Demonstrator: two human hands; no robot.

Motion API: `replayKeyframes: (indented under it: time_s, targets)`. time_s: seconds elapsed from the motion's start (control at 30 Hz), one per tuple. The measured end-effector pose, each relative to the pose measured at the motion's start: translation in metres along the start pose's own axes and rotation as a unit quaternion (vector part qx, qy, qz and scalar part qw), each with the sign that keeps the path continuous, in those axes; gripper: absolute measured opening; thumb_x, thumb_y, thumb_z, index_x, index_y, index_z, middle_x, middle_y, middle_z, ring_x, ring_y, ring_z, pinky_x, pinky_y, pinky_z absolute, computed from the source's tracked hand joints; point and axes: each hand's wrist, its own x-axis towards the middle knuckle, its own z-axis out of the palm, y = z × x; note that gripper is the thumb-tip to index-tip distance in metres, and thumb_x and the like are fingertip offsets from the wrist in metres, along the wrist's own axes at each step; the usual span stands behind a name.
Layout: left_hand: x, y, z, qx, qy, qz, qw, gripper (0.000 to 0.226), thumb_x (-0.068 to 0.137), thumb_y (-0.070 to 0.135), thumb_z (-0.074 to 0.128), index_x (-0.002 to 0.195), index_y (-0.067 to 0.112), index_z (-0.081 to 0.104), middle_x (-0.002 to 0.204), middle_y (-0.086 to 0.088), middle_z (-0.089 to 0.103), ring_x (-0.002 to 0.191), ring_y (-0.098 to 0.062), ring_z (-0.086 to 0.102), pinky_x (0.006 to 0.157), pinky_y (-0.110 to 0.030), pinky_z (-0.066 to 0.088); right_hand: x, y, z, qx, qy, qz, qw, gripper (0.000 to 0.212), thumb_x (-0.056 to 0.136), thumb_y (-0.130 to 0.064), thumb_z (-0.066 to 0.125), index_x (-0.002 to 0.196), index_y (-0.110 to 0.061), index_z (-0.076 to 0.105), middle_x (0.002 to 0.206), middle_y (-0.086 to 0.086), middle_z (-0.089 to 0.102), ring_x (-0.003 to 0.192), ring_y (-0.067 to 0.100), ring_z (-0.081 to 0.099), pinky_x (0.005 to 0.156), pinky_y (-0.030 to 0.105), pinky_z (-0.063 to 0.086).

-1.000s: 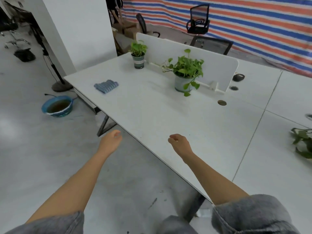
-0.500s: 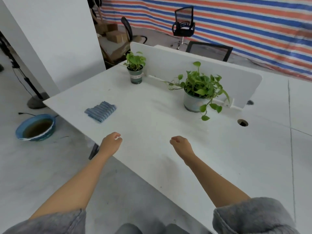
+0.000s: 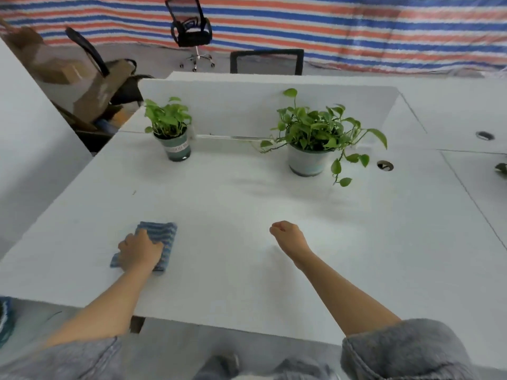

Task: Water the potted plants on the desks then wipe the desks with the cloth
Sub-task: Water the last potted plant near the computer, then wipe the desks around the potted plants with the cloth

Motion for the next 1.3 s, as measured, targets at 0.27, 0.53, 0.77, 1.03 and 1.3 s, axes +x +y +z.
replayKeyframes:
  time_s: [0.27,0.53,0.77,1.03,1.3]
  targets:
    - [0.052,-0.017,0.001,0.046,-0.048,0.038,0.997,0.030,0.094,0.026,0.043,0.112,0.008,0.060,0.124,-0.020,0.048,0.114,-0.039,0.045,0.095,-0.045,0.042,-0.008,-0.008,0.028,0.047,0.083,0.046,0.994,0.022,0.087,-0.015,0.046,0.093,0.003,0.057,0.084,0.004,0.046,0.078,0.017,0.039,0.067,0.026,0.031]
    - [0.056,-0.017,-0.010,0.116,-0.048,0.129,0.984,0.030,0.093,0.018,0.042,0.114,0.004,0.058,0.124,-0.015,0.050,0.116,-0.032,0.045,0.092,-0.041,0.042,-0.009,-0.019,0.059,0.050,0.088,0.046,0.994,0.018,0.085,-0.013,0.044,0.072,-0.001,0.046,0.074,0.003,0.037,0.068,0.017,0.030,0.066,0.027,0.025]
    - [0.024,0.027,-0.043,-0.039,-0.025,0.286,0.957,0.016,0.095,0.010,0.033,0.085,0.007,0.045,0.105,-0.015,0.056,0.098,-0.034,0.053,0.082,-0.042,0.041,-0.014,-0.042,0.080,0.014,0.040,-0.004,0.999,0.031,0.091,-0.022,0.048,0.116,-0.008,0.058,0.122,0.009,0.059,0.104,0.020,0.052,0.086,0.026,0.038]
    - [-0.009,0.058,-0.095,-0.350,-0.215,0.403,0.818,0.024,0.099,0.011,0.033,0.077,0.016,0.042,0.089,0.004,0.065,0.083,-0.006,0.060,0.077,-0.021,0.048,-0.023,-0.061,0.101,-0.072,-0.059,-0.137,0.986,0.065,0.083,-0.020,0.064,0.139,-0.018,0.033,0.132,0.006,0.045,0.115,0.018,0.047,0.095,0.026,0.040]
    - [0.003,0.067,-0.105,-0.340,-0.192,0.434,0.812,0.025,0.099,0.012,0.032,0.077,0.019,0.041,0.092,0.000,0.061,0.083,-0.015,0.053,0.077,-0.028,0.044,-0.030,-0.072,0.072,-0.085,0.107,-0.141,0.981,0.029,0.084,-0.010,0.054,0.111,-0.013,0.063,0.081,0.006,0.059,0.072,0.016,0.051,0.057,0.019,0.040]
